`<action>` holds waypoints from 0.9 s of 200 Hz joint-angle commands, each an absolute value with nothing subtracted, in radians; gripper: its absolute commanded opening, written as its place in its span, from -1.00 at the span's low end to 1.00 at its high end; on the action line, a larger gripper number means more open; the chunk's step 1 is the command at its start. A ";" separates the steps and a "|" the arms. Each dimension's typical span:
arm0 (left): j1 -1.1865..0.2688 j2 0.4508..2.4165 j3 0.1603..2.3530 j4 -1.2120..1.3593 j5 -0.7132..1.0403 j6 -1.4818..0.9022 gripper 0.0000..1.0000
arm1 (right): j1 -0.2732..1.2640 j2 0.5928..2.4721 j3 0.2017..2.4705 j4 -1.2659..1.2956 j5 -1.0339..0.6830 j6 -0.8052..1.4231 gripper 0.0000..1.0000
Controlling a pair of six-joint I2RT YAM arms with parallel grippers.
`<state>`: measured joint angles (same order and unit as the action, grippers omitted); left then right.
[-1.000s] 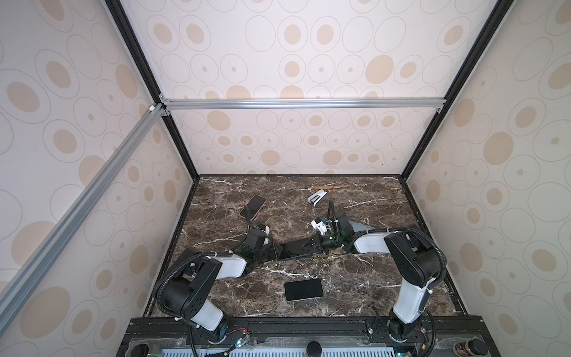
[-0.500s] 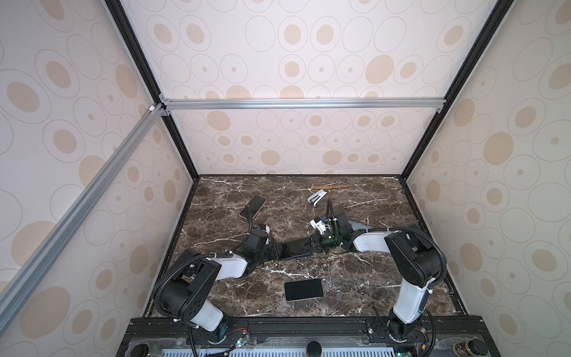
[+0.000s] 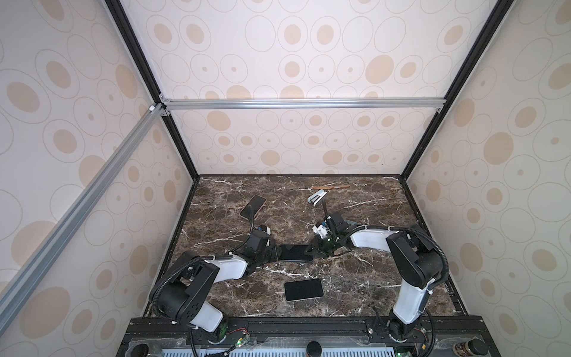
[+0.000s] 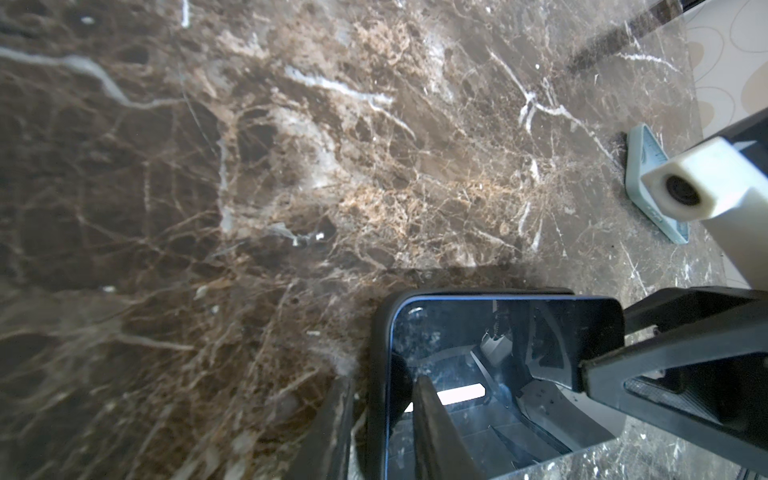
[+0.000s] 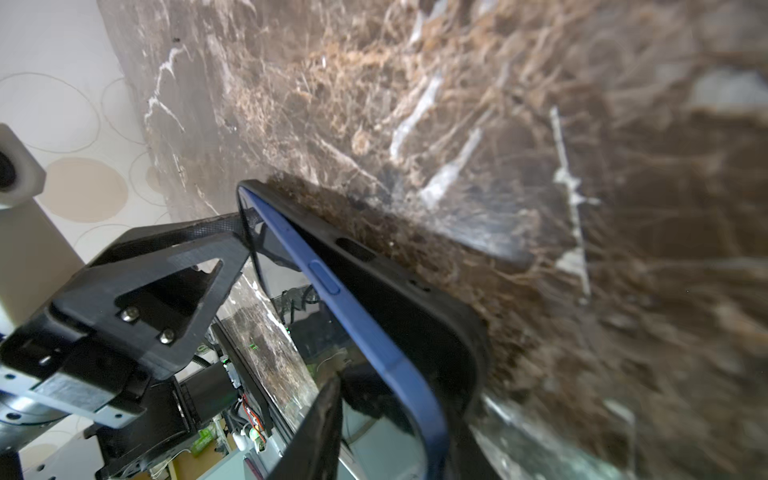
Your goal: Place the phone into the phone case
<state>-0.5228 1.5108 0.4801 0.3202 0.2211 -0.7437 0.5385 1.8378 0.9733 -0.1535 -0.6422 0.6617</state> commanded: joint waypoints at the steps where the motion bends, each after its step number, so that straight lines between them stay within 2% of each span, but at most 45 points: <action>1: -0.531 1.512 0.463 0.215 0.206 -0.724 -0.47 | 0.544 1.805 1.008 -0.265 -0.591 0.616 -0.26; 70: -0.530 1.526 0.498 0.209 0.246 -0.704 -0.47 | 0.543 1.756 1.049 -0.406 -0.524 0.541 -0.13; 111: -0.530 1.543 0.522 0.206 0.279 -0.692 -0.47 | 0.544 1.733 1.051 -0.442 -0.492 0.521 -0.13; 153: -0.531 1.565 0.543 0.205 0.294 -0.683 -0.48 | 0.542 1.753 1.031 -0.432 -0.488 0.520 -0.21; 180: -0.532 1.569 0.532 0.217 0.293 -0.689 -0.51 | 0.544 1.780 1.027 -0.404 -0.529 0.530 -0.37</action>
<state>-0.5236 1.5444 0.5312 0.2741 0.2878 -0.7052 0.5385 1.7554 1.0340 -0.4042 -0.5022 0.5312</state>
